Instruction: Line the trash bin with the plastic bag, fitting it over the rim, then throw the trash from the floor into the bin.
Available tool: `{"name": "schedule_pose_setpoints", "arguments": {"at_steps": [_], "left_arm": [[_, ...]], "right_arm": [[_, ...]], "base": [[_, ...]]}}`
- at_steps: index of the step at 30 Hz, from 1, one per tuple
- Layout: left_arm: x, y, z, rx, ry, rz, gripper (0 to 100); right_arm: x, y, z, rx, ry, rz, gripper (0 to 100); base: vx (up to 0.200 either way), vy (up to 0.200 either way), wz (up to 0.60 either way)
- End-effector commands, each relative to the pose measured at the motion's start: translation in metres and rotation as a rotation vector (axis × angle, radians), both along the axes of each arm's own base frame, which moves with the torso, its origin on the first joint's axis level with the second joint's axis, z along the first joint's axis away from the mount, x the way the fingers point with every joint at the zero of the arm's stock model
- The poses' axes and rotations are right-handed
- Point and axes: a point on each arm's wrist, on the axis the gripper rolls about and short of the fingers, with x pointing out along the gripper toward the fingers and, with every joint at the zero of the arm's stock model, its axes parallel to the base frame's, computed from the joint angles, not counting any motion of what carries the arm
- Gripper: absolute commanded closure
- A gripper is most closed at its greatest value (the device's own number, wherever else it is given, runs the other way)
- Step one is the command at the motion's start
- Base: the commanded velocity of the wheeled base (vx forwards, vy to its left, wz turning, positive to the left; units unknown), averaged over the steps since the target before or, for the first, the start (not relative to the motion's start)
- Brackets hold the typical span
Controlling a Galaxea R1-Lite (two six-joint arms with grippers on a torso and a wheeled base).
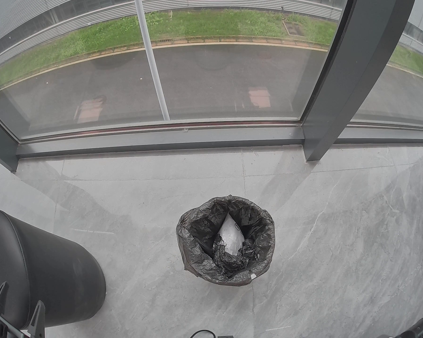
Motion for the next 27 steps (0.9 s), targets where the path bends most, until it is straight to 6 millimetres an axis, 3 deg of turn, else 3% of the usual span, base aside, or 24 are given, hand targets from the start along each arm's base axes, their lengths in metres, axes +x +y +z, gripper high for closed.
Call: {"name": "schedule_pose_setpoints", "arguments": {"at_steps": [1, 7, 10, 11, 12, 14, 16, 17, 18, 27], "left_arm": [[0.000, 0.000, -0.005, -0.001, 0.003, 0.000, 0], [0.000, 0.000, -0.005, -0.001, 0.003, 0.000, 0], [0.000, 0.000, -0.005, -0.001, 0.003, 0.000, 0], [0.000, 0.000, -0.005, -0.001, 0.003, 0.000, 0], [0.000, 0.000, -0.005, -0.001, 0.003, 0.000, 0], [0.000, 0.000, -0.005, -0.001, 0.003, 0.000, 0], [0.000, 0.000, -0.005, -0.001, 0.003, 0.000, 0], [0.000, 0.000, -0.005, -0.001, 0.003, 0.000, 0], [0.000, 0.000, -0.005, -0.001, 0.003, 0.000, 0], [0.000, 0.000, -0.005, -0.001, 0.003, 0.000, 0]], "right_arm": [[-0.010, -0.005, -0.022, 0.004, -0.051, 0.054, 100], [0.004, -0.002, -0.034, 0.044, 0.006, 0.173, 100], [0.034, -0.002, -0.060, 0.044, 0.092, 0.189, 100], [0.036, -0.002, -0.061, 0.044, 0.093, 0.191, 100], [0.057, -0.002, -0.080, 0.042, 0.100, 0.192, 100], [0.077, -0.002, -0.102, 0.020, 0.097, 0.195, 100], [0.082, -0.002, -0.110, 0.012, 0.099, 0.195, 100], [0.093, -0.001, -0.128, -0.004, 0.098, 0.205, 100], [0.096, -0.001, -0.133, -0.007, 0.092, 0.214, 100], [0.097, 0.000, -0.134, 0.039, 0.069, 0.290, 100]], "base": [[0.000, 0.000, 0.00], [0.000, 0.000, 0.00], [0.000, 0.000, 0.00], [0.000, 0.000, 0.00], [0.000, 0.000, 0.00], [0.000, 0.000, 0.00], [0.000, 0.000, 0.00], [0.000, 0.000, 0.00], [0.000, 0.000, 0.00], [0.000, 0.000, 0.00]]}}
